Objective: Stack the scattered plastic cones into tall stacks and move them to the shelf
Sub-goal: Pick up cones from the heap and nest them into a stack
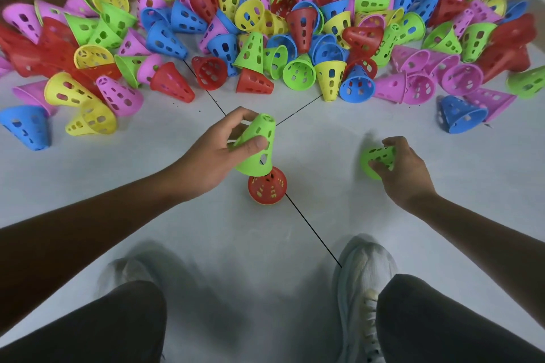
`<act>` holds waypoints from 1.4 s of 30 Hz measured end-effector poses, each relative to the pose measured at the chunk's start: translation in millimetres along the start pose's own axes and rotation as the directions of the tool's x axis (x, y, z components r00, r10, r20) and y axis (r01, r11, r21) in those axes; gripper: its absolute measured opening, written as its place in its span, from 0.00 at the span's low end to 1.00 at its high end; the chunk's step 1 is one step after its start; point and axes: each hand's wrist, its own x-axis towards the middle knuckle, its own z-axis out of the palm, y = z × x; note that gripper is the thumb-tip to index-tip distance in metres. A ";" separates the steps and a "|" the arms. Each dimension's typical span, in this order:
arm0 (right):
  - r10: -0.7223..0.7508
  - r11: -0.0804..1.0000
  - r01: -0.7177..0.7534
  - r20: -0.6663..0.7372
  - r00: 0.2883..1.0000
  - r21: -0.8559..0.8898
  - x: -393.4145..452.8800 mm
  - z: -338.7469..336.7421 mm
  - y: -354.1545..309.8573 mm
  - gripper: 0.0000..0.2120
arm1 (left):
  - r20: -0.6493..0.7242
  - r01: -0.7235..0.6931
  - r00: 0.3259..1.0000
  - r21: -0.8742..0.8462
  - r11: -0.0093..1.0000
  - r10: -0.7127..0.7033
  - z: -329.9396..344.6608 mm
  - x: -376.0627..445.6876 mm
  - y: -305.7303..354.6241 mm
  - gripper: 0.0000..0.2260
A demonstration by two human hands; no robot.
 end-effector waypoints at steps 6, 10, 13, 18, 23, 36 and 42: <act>-0.051 0.996 0.050 0.010 0.999 0.075 -5.4 3.2 -14.1 0.22 | 0.068 -0.006 0.998 0.054 0.999 0.002 14.0 -2.2 -11.3 0.15; -0.129 0.973 0.125 0.012 0.992 0.192 -12.2 5.5 -40.0 0.23 | 0.048 -0.012 0.999 0.216 0.976 0.002 23.9 -3.9 -26.5 0.15; -0.183 0.950 0.171 0.023 0.983 0.262 -20.5 7.3 -62.1 0.23 | 0.001 -0.021 1.000 0.261 0.965 0.021 30.7 -6.6 -33.8 0.17; -0.282 0.896 0.248 0.040 0.959 0.367 -42.2 10.5 -102.0 0.23 | -0.033 -0.067 0.996 0.326 0.943 0.082 32.6 -9.8 -49.4 0.18; -0.419 0.860 0.361 0.097 0.903 0.361 -62.0 14.4 -124.8 0.24 | -0.045 -0.088 0.992 0.412 0.907 0.117 27.8 -10.0 -61.3 0.21; -0.412 0.911 0.388 0.355 0.839 0.138 -70.0 51.8 -127.2 0.22 | -0.208 0.046 0.976 0.502 0.864 0.069 -70.8 -45.1 -97.3 0.18; -0.316 0.948 0.313 0.266 0.911 0.057 -76.1 72.8 -135.7 0.20 | -0.247 0.085 0.967 0.527 0.845 0.057 -114.3 -77.0 -110.7 0.16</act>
